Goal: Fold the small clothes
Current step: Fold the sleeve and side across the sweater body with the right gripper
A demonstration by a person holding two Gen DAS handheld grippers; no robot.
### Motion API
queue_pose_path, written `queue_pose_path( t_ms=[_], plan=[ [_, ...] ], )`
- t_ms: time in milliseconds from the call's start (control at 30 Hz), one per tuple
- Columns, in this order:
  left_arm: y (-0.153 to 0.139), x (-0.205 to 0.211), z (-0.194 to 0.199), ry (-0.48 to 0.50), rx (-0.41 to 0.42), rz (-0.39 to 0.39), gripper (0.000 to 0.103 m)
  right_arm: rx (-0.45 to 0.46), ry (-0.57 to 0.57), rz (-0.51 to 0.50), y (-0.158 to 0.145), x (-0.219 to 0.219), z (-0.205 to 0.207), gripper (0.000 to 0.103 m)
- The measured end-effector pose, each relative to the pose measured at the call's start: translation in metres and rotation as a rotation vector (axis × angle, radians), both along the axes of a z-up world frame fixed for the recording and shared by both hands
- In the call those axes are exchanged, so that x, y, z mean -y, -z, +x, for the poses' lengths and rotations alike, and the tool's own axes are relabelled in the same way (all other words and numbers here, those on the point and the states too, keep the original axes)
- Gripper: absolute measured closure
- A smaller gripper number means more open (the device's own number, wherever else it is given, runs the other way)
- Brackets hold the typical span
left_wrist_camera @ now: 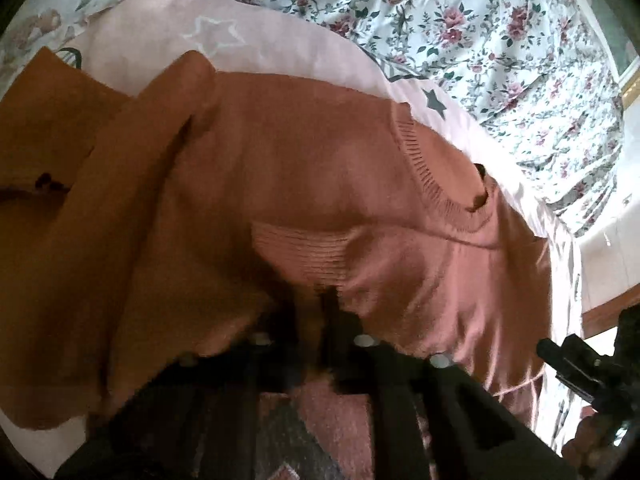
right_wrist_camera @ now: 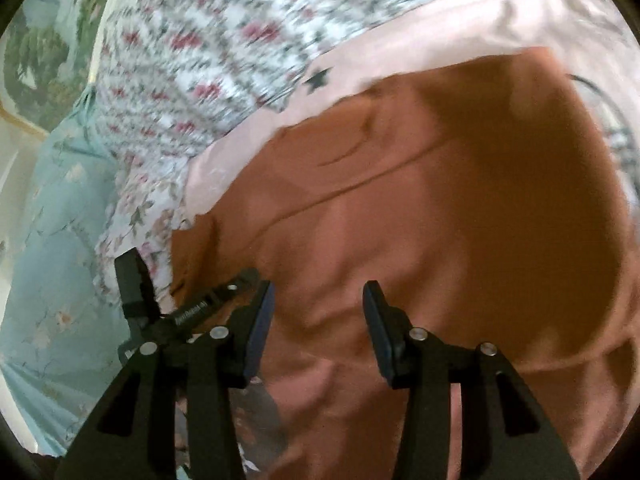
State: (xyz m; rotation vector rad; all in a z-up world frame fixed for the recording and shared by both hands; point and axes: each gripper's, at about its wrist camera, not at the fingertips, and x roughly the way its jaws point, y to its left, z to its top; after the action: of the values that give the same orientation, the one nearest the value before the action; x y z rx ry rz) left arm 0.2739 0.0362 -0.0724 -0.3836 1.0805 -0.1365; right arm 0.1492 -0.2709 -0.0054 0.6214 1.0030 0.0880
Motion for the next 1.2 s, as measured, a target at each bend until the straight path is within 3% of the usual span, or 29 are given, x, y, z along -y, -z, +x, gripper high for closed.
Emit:
queue_pose_path(
  t_ms=[133, 233, 367, 667, 700, 767, 867, 933, 1067, 1167, 1200],
  plan=[
    [-0.032, -0.009, -0.022, -0.014, 0.126, 0.108, 0.1, 0.008, 0.083, -0.066, -0.008, 0.034, -0.019, 0.056],
    [-0.018, -0.023, -0.024, -0.019, 0.064, 0.155, 0.1, -0.005, 0.149, -0.169, -0.01, 0.063, -0.03, 0.056],
    [-0.022, -0.023, -0.028, -0.033, 0.087, 0.162, 0.1, -0.044, 0.232, -0.224, -0.005, 0.107, -0.031, 0.056],
    [-0.018, -0.026, -0.032, -0.047, 0.061, 0.185, 0.1, -0.156, 0.176, -0.253, 0.036, 0.134, 0.019, 0.054],
    [-0.017, -0.027, -0.033, -0.047, 0.06, 0.186, 0.1, -0.15, 0.161, -0.263, 0.037, 0.132, 0.022, 0.059],
    [-0.02, -0.025, -0.033, -0.042, 0.065, 0.182, 0.1, -0.142, 0.153, -0.266, 0.029, 0.134, 0.025, 0.093],
    [-0.026, -0.015, -0.032, -0.009, 0.098, 0.188, 0.099, -0.113, 0.183, -0.301, 0.016, 0.14, 0.021, 0.094],
    [-0.021, -0.009, -0.029, 0.004, 0.087, 0.22, 0.099, -0.152, 0.188, -0.332, 0.024, 0.144, 0.022, 0.098],
    [-0.007, -0.014, -0.027, -0.015, 0.034, 0.2, 0.097, -0.164, 0.204, -0.378, 0.017, 0.143, 0.019, 0.096],
    [-0.01, -0.02, -0.032, -0.027, 0.04, 0.171, 0.093, -0.067, 0.157, -0.355, -0.006, 0.121, 0.006, 0.091],
    [-0.009, -0.02, -0.033, -0.026, 0.037, 0.17, 0.091, -0.049, 0.108, -0.334, -0.007, 0.108, 0.006, 0.084]
  ],
)
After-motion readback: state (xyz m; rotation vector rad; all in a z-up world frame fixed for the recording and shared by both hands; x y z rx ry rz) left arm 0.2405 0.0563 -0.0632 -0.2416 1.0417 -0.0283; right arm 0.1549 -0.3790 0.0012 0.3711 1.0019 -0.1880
